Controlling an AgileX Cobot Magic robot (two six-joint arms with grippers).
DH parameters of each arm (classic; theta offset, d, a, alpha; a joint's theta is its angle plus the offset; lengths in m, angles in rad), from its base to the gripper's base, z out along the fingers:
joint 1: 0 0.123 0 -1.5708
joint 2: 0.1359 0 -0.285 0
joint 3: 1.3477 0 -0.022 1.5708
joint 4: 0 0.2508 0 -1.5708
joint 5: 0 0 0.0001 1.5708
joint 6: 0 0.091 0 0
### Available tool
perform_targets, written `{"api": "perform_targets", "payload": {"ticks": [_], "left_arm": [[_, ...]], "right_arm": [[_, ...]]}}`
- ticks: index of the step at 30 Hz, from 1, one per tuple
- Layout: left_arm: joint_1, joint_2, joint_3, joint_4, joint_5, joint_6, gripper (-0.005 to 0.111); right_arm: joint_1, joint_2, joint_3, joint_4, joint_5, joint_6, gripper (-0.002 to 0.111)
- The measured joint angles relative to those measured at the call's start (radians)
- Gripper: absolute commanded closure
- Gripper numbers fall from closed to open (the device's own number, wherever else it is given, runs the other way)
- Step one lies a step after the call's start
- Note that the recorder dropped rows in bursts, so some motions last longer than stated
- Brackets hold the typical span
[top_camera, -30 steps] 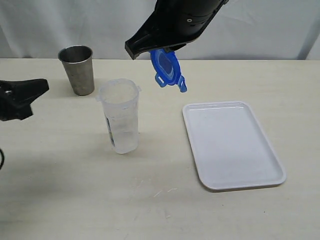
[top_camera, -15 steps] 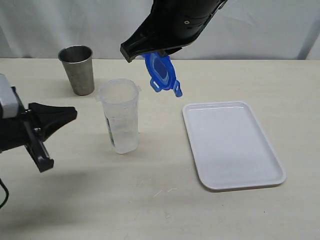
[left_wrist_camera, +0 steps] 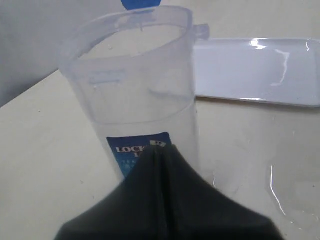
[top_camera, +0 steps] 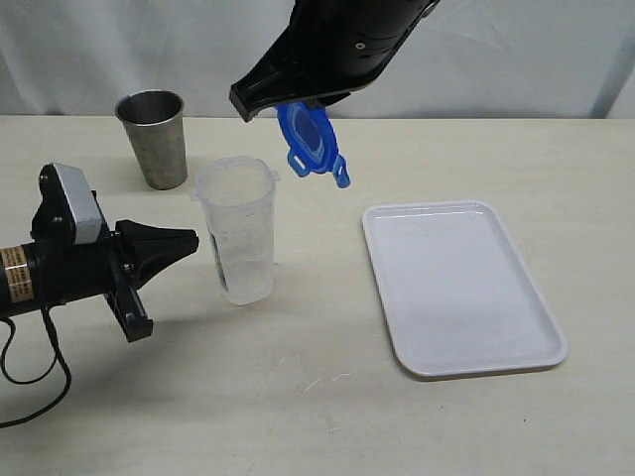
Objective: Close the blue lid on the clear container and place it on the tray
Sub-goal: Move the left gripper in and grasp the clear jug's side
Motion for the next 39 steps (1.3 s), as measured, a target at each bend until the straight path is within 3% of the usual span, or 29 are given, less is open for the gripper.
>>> {"api": "perform_targets", "payload": {"ticks": [26,29,34,39], "left_arm": [[0.0,0.059,-0.035,-0.005,-0.058,0.01,0.107],[0.0,0.059,-0.035,-0.005,-0.058,0.01,0.107],[0.0,0.059,-0.035,-0.005,-0.059,0.01,0.107],[0.0,0.059,-0.035,-0.027,-0.059,0.01,0.107]], "right_arm": [[0.0,0.036,-0.008,0.012,-0.023,0.0,0.104],[0.0,0.049,-0.064,0.005,-0.016,0.0,0.104],[0.0,0.124,-0.186,-0.051,0.156,-0.002,0.104],[0.02,0.143,-0.225,-0.04,0.16,-0.002,0.104]]}}
